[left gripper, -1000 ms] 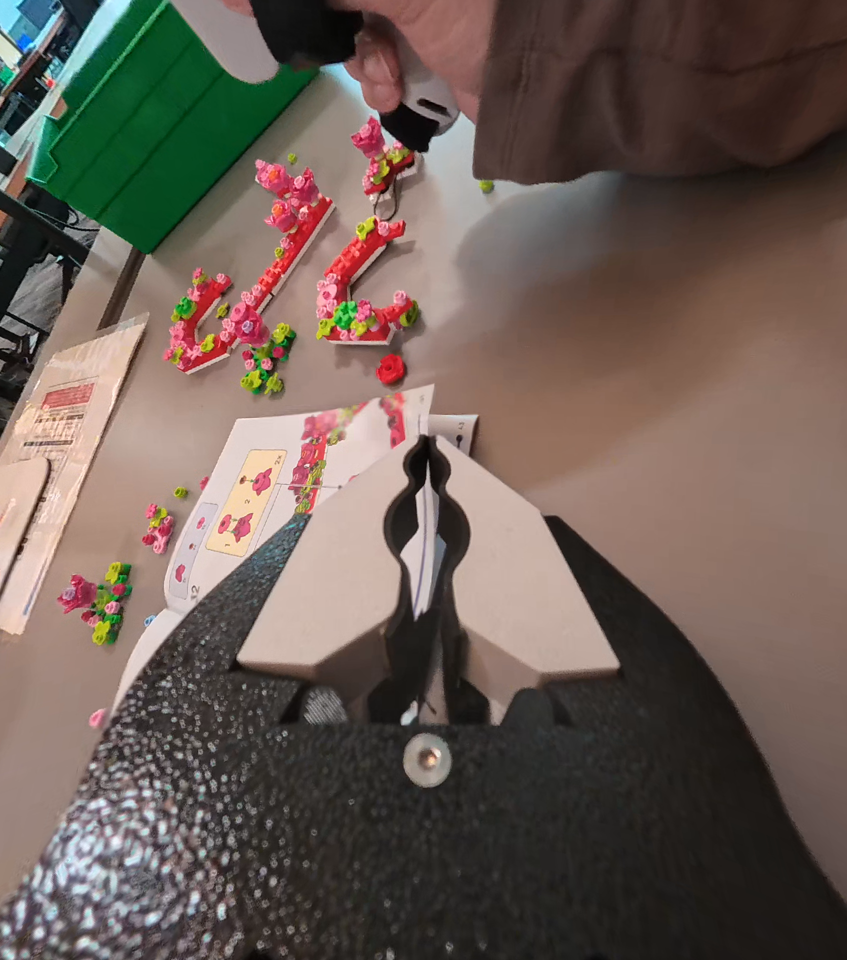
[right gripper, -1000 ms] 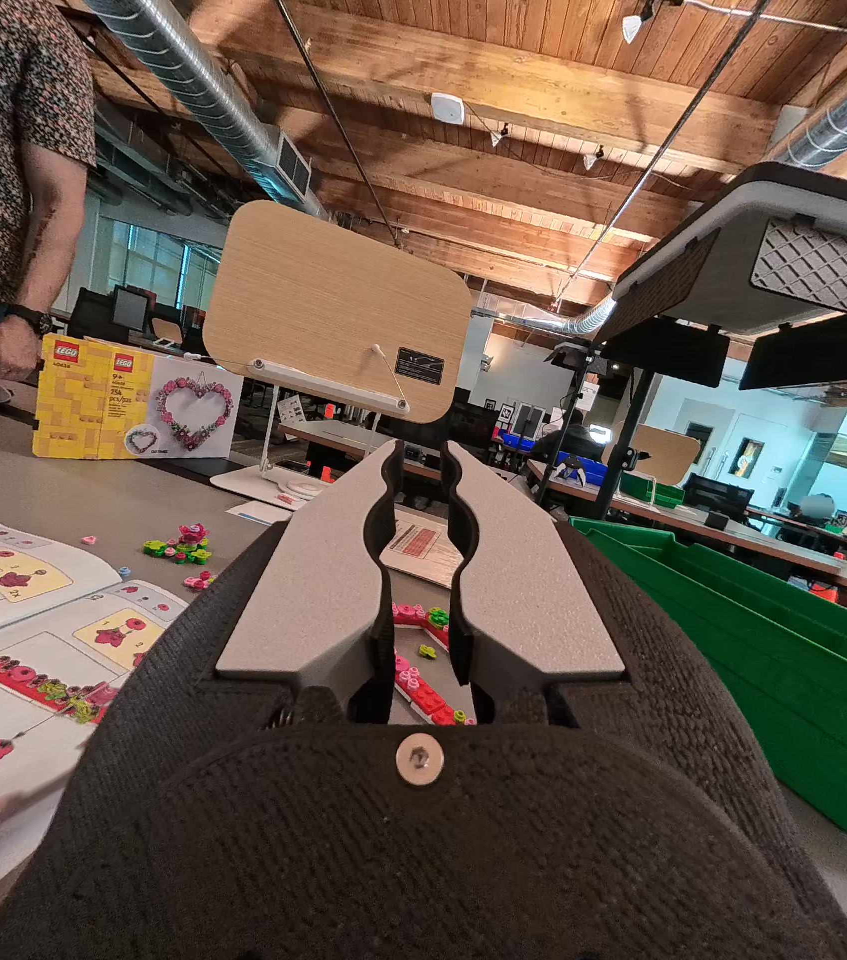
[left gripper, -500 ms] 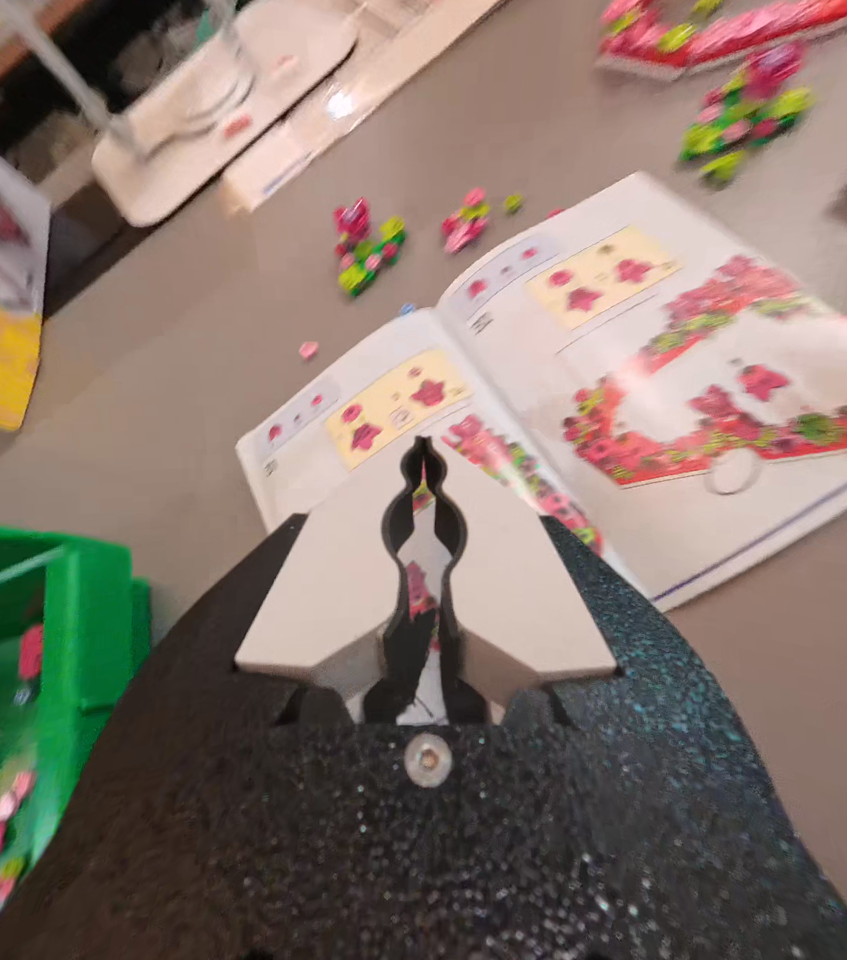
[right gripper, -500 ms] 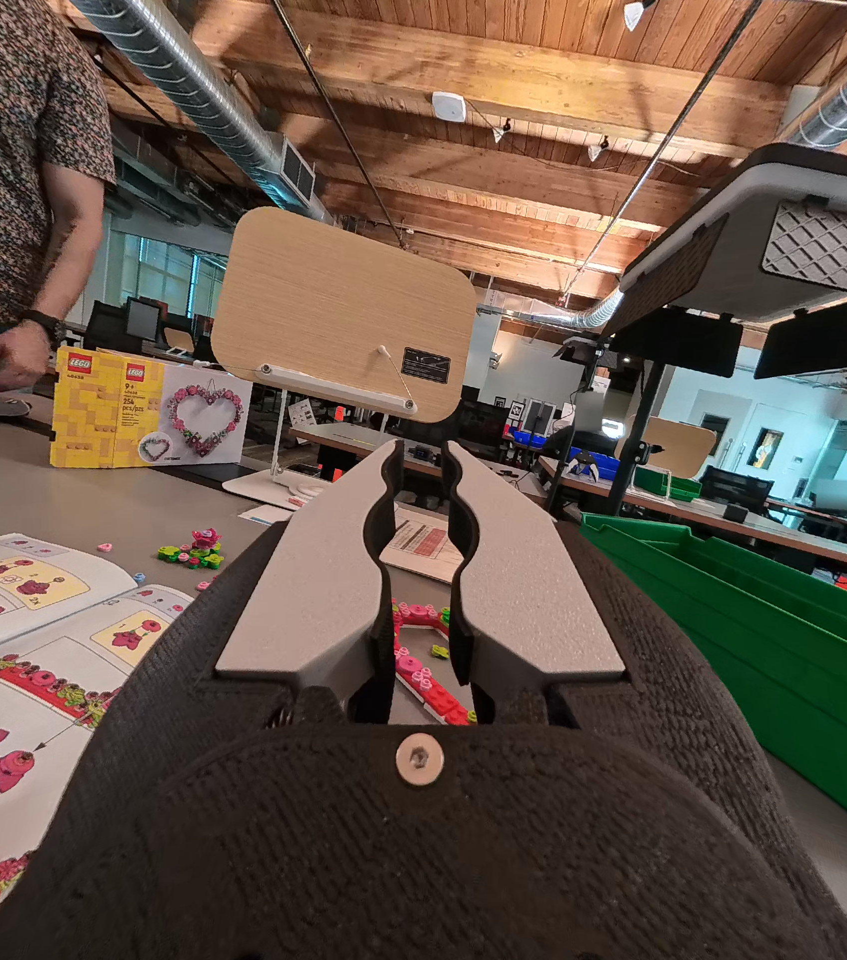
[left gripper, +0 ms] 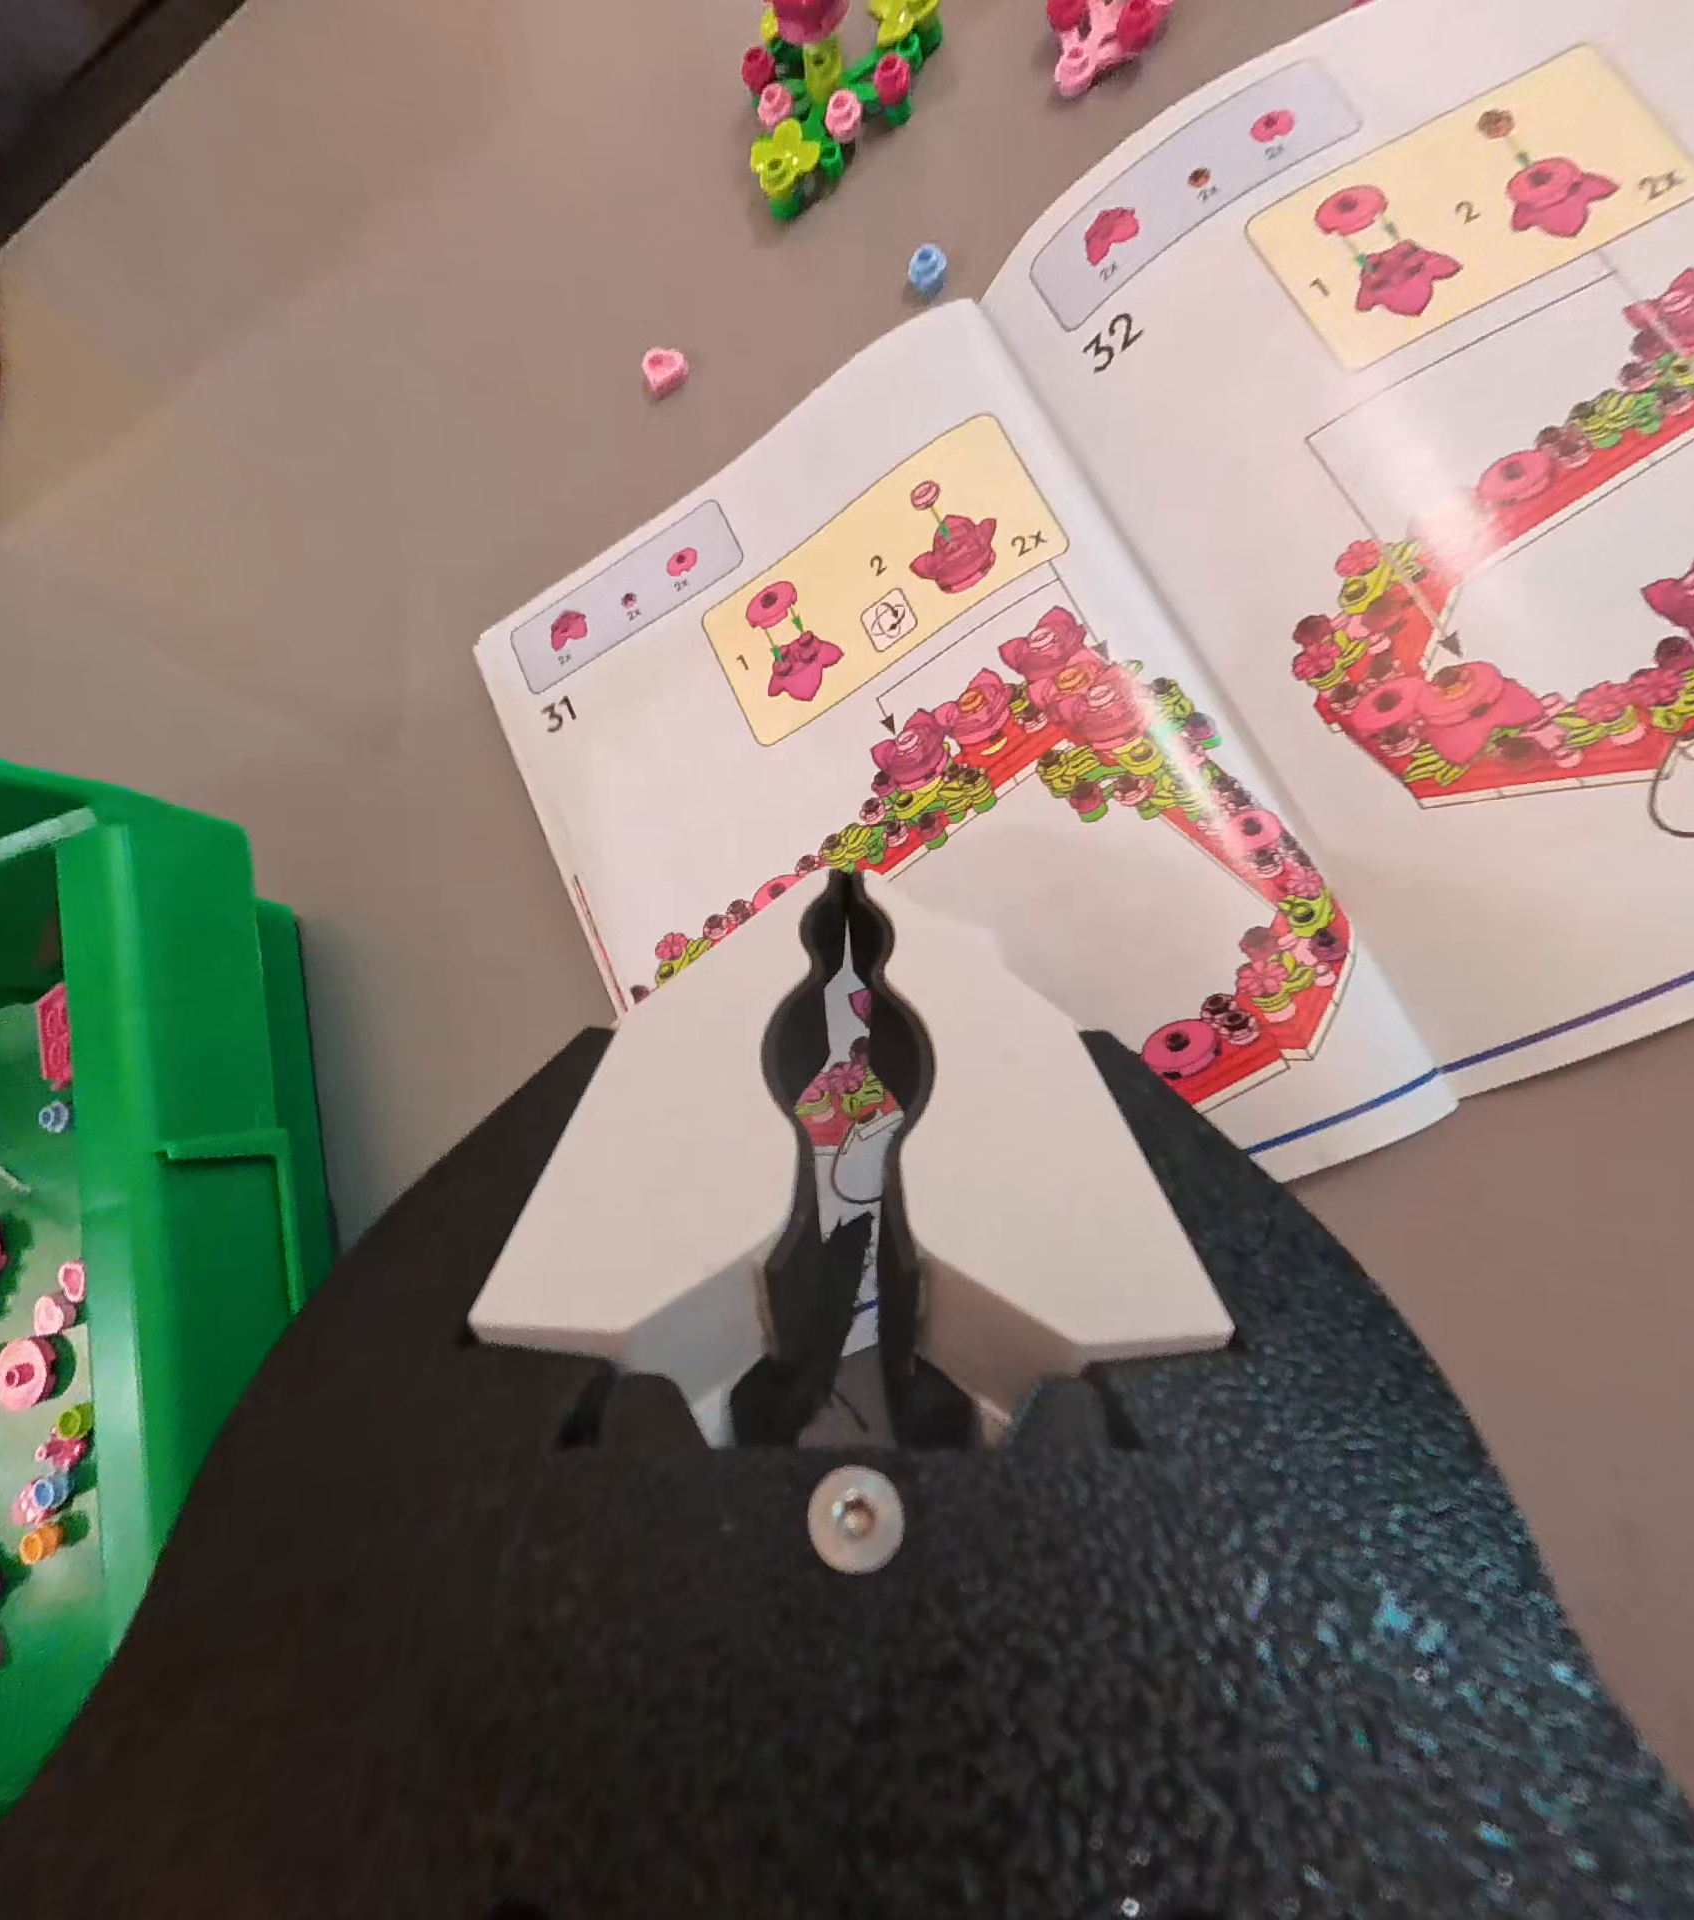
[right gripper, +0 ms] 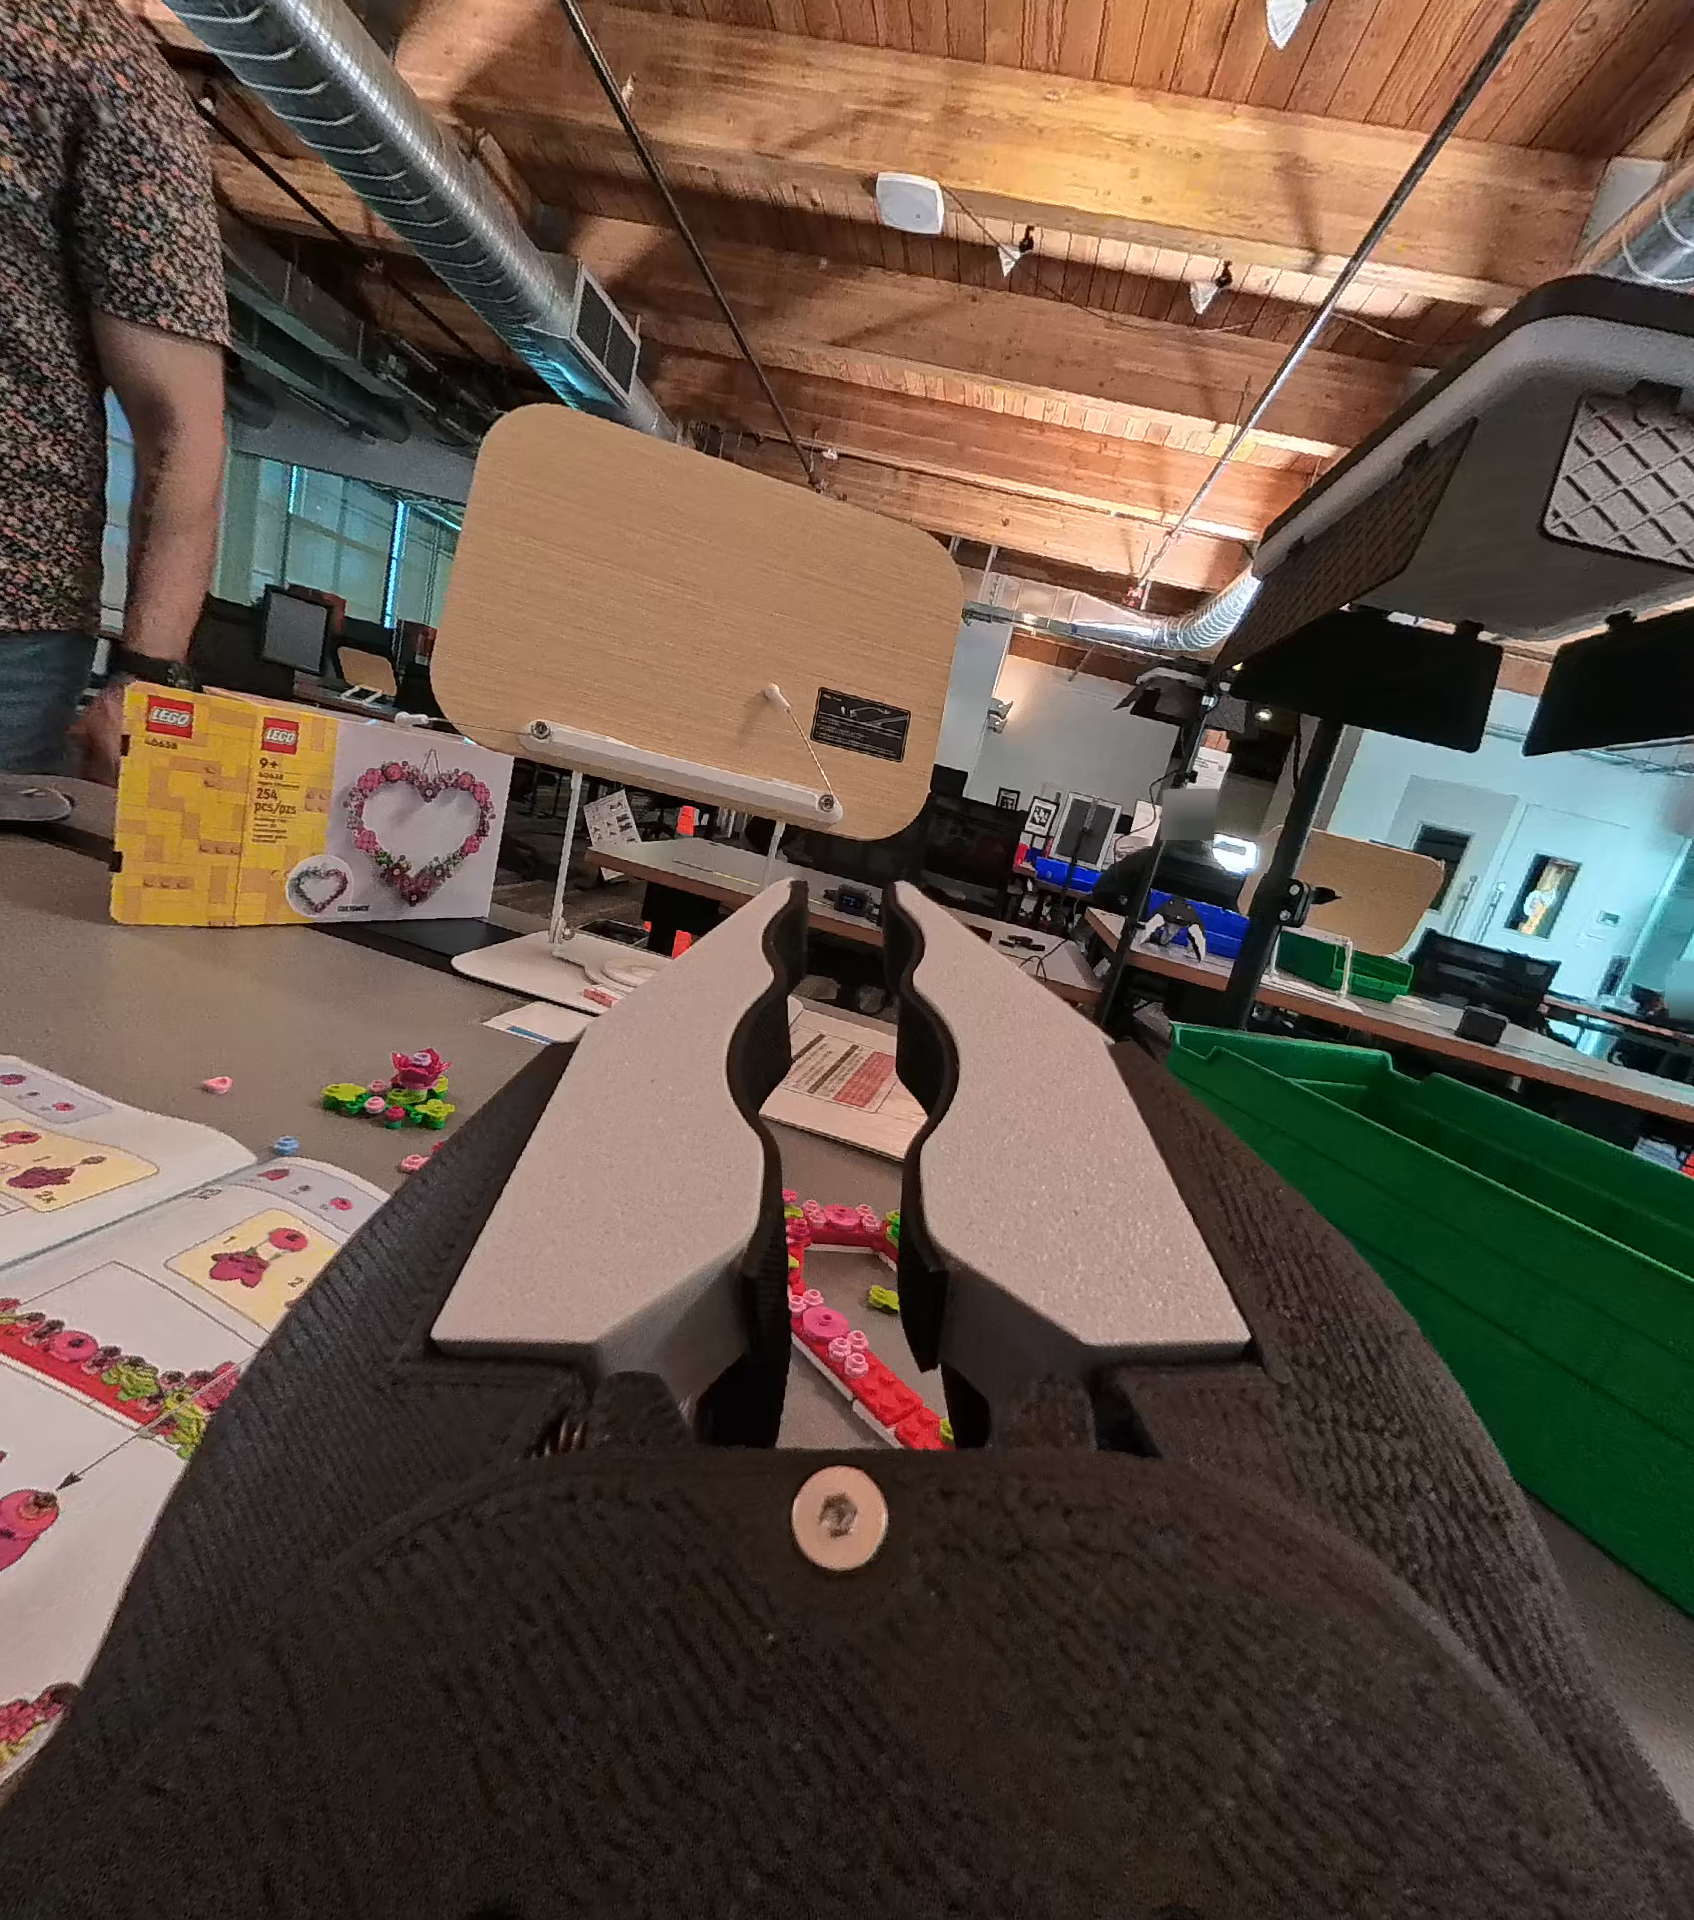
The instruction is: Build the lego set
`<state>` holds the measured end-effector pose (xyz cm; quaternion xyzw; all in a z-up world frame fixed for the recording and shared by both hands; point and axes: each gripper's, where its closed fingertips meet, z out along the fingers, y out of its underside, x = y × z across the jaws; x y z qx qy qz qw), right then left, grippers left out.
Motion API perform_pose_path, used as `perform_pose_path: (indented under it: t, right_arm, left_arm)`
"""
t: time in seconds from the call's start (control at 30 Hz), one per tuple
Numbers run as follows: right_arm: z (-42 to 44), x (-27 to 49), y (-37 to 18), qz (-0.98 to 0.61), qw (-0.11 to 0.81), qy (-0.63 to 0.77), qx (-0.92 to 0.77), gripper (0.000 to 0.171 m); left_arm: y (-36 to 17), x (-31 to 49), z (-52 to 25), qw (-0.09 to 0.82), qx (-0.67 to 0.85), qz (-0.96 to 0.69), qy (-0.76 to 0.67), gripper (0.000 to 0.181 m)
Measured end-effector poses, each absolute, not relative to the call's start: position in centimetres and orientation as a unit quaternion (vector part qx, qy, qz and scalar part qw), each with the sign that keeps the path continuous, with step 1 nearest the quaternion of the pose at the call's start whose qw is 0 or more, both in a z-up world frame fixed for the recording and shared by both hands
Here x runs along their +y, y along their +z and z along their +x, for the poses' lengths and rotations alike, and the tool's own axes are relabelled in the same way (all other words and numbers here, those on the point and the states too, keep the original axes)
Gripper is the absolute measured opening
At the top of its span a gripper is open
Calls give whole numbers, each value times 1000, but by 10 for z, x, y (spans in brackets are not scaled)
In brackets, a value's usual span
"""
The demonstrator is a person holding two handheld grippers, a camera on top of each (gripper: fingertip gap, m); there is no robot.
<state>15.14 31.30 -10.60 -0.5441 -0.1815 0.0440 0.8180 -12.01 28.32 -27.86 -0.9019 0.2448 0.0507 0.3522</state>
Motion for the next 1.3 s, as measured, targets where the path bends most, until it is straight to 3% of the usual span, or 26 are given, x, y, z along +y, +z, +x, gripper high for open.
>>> perform_pose_path:
  t: [0.53,0.63,0.8,0.87,1.3]
  right_arm:
    - [145,313,-109,-547,812,45,-195,12]
    - [144,313,-110,-549,811,50,-197,12]
    - [138,313,-112,-551,806,55,-209,12]
    - [136,313,-113,-552,804,54,-215,11]
    - [134,317,-122,-570,788,47,-229,1]
  left_arm:
    - [-278,249,-135,286,239,-924,86,0]
    - [-260,262,-133,355,230,-901,96,0]
    - [-185,286,-116,585,203,-780,87,0]
    - [-164,289,-115,633,183,-748,76,0]
    - [-150,286,-94,709,208,-674,-6,0]
